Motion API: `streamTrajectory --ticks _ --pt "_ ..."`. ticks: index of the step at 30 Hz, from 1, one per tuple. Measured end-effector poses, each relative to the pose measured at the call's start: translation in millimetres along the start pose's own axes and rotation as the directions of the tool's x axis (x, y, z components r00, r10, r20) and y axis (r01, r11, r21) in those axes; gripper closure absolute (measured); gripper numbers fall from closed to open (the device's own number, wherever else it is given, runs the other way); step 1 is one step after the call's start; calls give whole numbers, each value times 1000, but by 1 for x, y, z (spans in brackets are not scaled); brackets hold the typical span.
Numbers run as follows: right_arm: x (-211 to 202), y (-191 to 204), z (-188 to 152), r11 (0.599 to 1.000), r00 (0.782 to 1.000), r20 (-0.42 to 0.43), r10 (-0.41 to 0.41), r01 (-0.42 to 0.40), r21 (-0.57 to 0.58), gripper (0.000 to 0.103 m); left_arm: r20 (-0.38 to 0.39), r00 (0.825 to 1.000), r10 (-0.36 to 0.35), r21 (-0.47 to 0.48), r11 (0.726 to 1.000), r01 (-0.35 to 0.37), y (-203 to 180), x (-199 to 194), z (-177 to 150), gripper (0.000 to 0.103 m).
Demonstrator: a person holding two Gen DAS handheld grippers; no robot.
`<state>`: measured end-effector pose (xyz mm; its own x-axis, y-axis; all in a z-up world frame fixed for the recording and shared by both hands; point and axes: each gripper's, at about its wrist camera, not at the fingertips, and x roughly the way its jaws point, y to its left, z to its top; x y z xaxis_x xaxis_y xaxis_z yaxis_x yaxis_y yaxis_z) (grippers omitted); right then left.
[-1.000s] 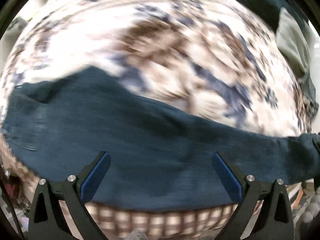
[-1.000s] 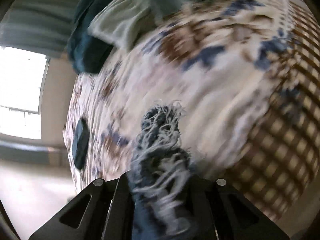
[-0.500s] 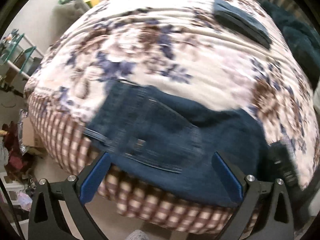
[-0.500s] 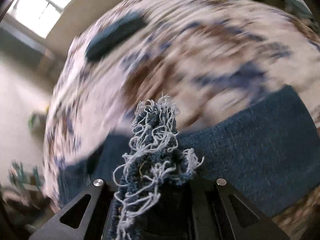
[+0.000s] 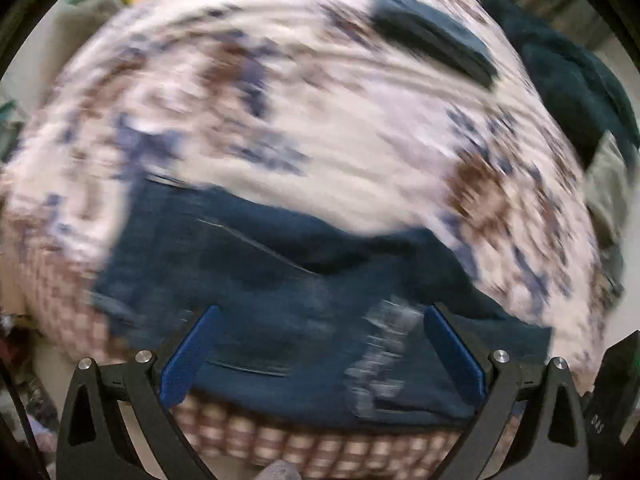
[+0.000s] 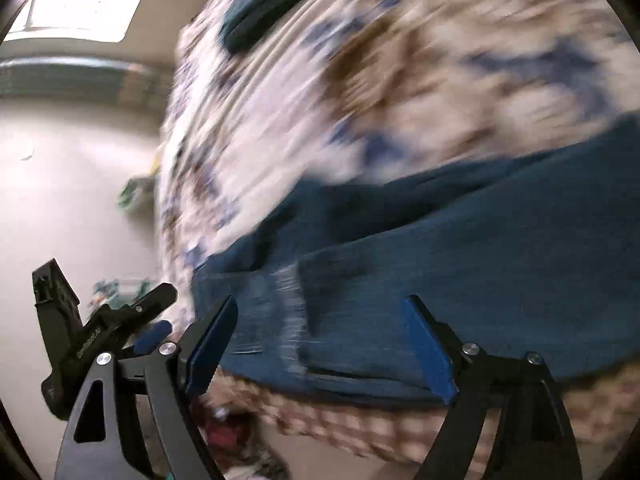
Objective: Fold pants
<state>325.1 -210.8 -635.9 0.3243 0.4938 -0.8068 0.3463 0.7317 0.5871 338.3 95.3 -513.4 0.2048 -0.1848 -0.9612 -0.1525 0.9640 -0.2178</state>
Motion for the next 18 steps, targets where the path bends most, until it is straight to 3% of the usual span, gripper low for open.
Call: streamTrajectory --ticks 2,4,6,8,9,11,13,14,18 --pt "-27 -29 9 989 989 17 -149 149 17 17 -75 997 -24 15 1000 25 -21 27 -4 0" --pt "-45 -63 16 949 949 20 -314 313 16 17 -125 992 -8 43 999 13 -39 56 -10 0" --pt "-48 -93 22 914 914 -6 -405 405 7 17 -140 987 79 107 992 -64 -54 81 -21 0" --pt "-43 -119 29 900 899 -54 -436 436 0 17 -142 971 192 173 971 -166 -57 102 -33 0" --pt "-36 -131 30 880 877 -82 -474 473 -27 18 -141 964 227 185 962 -200 -54 108 -37 0" --pt "-26 -147 31 847 841 -102 -531 527 -67 18 -123 964 234 182 961 -210 -46 112 -42 0" --pt "-21 -166 32 871 861 -141 -488 490 -24 16 -110 968 227 183 962 -204 -41 112 -44 0" --pt "-21 -173 31 872 861 -156 -484 489 -12 16 -109 968 225 185 961 -203 -42 112 -45 0" --pt "-22 -166 39 846 829 -189 -526 533 -15 16 -134 966 222 162 966 -200 -40 98 -41 0"
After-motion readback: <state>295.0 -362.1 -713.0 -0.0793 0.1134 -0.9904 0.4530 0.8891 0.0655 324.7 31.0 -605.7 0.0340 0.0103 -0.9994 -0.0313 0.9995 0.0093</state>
